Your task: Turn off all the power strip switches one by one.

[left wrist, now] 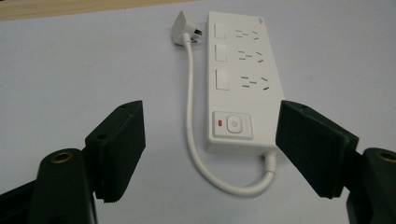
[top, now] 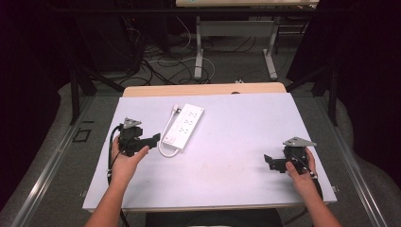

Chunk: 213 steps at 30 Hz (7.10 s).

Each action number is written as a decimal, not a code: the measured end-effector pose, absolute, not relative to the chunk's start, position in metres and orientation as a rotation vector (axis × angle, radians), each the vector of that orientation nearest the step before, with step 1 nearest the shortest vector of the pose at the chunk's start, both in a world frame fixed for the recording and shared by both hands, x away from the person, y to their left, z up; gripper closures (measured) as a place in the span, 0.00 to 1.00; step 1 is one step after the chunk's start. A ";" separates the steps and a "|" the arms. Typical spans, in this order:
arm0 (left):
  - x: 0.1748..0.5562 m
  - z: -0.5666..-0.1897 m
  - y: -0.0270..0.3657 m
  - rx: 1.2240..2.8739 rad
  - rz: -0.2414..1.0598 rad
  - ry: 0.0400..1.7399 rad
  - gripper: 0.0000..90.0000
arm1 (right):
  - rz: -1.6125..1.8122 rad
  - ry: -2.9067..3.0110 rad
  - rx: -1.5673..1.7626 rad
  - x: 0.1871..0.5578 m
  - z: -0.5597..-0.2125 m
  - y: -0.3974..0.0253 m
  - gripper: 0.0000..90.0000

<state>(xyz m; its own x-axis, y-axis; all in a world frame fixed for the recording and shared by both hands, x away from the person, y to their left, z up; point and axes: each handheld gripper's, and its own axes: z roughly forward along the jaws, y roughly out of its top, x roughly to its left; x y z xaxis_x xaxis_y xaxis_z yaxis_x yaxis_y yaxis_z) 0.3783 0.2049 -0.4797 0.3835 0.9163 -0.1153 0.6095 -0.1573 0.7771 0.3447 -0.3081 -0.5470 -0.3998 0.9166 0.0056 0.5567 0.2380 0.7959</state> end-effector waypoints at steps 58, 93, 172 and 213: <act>0.434 -0.491 0.168 2.001 0.291 1.430 0.95 | 1.002 2.080 1.347 0.346 -0.552 -0.309 0.00; 0.443 -0.516 0.147 2.113 0.250 1.490 1.00 | 1.007 2.088 1.350 0.346 -0.553 -0.309 0.00; 0.495 -0.481 0.126 2.077 0.271 1.543 1.00 | 1.012 2.101 1.357 0.348 -0.556 -0.308 0.00; 0.511 -0.510 0.119 2.062 0.264 1.637 1.00 | 1.018 2.107 1.361 0.349 -0.557 -0.307 0.00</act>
<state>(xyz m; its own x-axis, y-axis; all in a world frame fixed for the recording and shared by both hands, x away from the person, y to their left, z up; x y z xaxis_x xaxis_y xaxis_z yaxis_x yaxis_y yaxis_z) 0.5106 0.1190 -0.5100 0.2619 0.9537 -0.1479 0.8588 -0.1604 0.4866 0.3489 -0.3075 -0.5568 -0.4253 0.9045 0.0326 0.5878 0.2486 0.7698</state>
